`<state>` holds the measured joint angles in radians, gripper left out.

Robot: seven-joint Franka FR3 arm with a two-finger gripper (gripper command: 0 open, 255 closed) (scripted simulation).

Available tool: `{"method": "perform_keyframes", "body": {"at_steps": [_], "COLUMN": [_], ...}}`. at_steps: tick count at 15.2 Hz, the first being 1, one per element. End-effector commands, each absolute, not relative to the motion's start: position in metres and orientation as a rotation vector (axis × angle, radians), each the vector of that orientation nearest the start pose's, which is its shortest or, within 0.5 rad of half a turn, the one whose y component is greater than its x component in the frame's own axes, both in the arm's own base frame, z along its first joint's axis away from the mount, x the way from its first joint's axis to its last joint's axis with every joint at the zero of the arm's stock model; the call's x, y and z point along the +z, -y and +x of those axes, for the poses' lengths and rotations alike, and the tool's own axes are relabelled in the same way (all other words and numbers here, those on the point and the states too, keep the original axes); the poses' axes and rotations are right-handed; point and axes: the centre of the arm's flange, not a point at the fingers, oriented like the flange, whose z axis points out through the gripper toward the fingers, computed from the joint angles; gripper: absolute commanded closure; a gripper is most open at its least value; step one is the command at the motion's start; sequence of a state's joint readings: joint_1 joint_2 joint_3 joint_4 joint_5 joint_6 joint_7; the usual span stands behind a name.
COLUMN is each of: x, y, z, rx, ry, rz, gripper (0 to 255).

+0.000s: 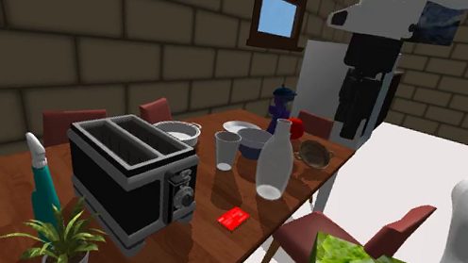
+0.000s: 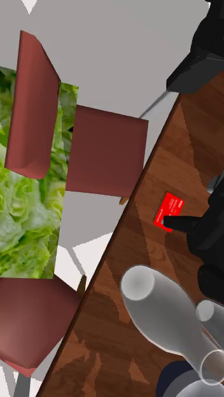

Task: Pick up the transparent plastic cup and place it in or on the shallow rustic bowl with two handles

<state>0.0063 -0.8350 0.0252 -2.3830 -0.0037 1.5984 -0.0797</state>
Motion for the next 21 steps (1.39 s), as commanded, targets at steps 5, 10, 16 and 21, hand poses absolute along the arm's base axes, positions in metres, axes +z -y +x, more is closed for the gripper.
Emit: {"method": "perform_keyframes", "body": {"at_steps": [5,10,16,21], "x": [0.571,0.542,0.506,0.477], "y": [0.012,0.042,0.080,0.112], "z": [0.337,0.387,0.447,0.496], "rx": [-0.063,-0.044,-0.021,-0.001], "ry": [0.158,0.150,0.141,0.133], "rz": [-3.178,-3.200,-3.227,-3.249], "gripper": [0,0,0,0]}}
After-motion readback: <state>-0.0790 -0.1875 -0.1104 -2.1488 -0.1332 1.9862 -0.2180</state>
